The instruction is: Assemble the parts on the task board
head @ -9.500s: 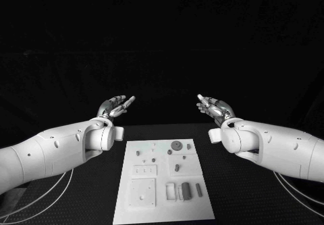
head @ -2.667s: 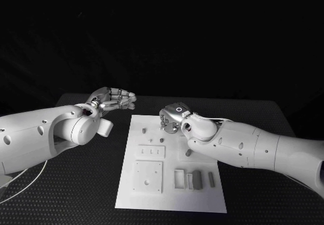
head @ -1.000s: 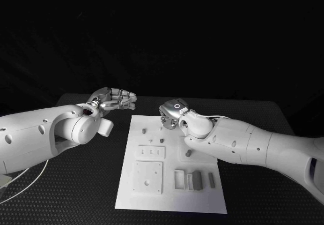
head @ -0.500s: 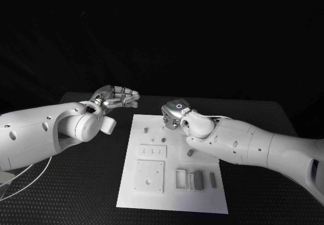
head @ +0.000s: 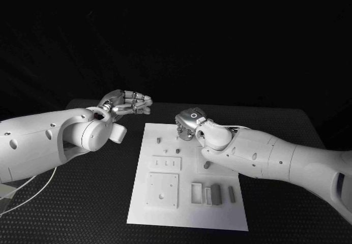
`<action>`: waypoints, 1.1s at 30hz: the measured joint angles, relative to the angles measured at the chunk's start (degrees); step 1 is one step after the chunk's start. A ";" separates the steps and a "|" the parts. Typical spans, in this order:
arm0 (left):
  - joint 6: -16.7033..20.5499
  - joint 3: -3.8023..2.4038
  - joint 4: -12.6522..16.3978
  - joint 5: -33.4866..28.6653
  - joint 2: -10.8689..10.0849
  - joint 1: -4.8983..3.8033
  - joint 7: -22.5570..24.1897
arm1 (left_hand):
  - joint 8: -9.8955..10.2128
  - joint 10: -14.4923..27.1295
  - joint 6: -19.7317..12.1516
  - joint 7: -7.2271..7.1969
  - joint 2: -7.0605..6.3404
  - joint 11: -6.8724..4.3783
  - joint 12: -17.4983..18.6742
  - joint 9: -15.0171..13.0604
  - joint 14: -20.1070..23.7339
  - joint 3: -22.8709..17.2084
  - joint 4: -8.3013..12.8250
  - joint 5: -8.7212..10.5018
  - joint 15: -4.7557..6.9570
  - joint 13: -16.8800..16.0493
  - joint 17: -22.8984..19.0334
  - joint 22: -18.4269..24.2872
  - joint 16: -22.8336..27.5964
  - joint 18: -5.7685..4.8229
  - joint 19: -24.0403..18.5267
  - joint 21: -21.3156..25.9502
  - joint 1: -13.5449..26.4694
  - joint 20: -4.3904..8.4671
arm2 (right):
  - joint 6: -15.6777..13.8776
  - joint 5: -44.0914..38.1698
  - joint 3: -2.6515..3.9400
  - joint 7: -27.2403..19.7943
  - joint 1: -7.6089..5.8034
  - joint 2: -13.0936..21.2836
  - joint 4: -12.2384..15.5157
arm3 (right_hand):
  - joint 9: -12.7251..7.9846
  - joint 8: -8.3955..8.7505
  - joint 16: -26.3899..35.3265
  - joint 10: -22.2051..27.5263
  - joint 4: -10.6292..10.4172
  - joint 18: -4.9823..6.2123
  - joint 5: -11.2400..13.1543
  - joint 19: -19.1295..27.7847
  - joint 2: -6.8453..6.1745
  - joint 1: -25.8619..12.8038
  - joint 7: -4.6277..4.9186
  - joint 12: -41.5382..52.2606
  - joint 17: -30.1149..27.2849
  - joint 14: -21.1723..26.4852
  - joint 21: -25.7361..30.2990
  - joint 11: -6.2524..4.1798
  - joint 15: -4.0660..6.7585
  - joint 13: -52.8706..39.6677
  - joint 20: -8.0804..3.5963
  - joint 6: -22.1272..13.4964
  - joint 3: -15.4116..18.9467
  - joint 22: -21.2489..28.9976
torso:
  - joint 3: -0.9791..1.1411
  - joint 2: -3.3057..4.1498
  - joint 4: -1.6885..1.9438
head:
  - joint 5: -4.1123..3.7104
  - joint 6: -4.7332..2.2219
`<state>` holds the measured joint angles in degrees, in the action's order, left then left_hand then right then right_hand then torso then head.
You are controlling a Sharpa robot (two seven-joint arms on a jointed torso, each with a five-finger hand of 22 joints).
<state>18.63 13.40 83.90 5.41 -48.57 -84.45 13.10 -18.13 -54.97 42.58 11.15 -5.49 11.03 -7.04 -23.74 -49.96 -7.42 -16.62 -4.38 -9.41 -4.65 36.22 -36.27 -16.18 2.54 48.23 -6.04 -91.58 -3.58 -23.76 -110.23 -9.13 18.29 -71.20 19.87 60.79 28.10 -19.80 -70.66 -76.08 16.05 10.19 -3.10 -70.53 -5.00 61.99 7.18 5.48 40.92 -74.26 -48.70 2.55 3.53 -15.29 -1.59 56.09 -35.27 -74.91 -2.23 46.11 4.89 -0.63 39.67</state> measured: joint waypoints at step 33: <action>0.00 -0.01 0.46 0.02 -0.22 -0.42 -0.01 | 0.00 0.00 0.00 0.00 0.00 0.00 0.00 0.05 0.00 0.00 0.00 0.00 0.00 0.04 0.10 0.04 0.21 -0.01 0.00 0.00 0.00 0.00 | 0.65 0.92 0.01 -0.40 -0.01 -0.80 -1.44 | 0.04 0.02 0.00 0.00 0.04 0.02 0.00 0.09 -0.46 -0.01 -0.08 0.00 -0.17 0.17 0.00 0.00 0.06 -0.04 0.09 -0.10 -0.28 0.00 | -0.16 -0.10 -0.02 | 0.37 0.31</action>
<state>18.63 13.40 84.36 5.43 -48.79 -84.87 13.09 -18.13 -54.97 42.58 11.14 -5.49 11.03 -7.04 -23.70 -49.96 -7.42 -16.62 -4.38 -9.41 -4.61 36.32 -36.23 -15.97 2.53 48.23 -6.04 -91.58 -3.58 -23.12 -109.31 -9.12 17.89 -71.21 19.07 59.35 28.14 -19.78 -70.66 -76.07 16.09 10.21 -3.10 -70.44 -5.46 61.98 7.10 5.48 40.75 -74.10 -48.70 2.55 3.59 -15.33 -1.50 55.99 -35.55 -74.90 -2.39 46.01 4.88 -0.25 39.98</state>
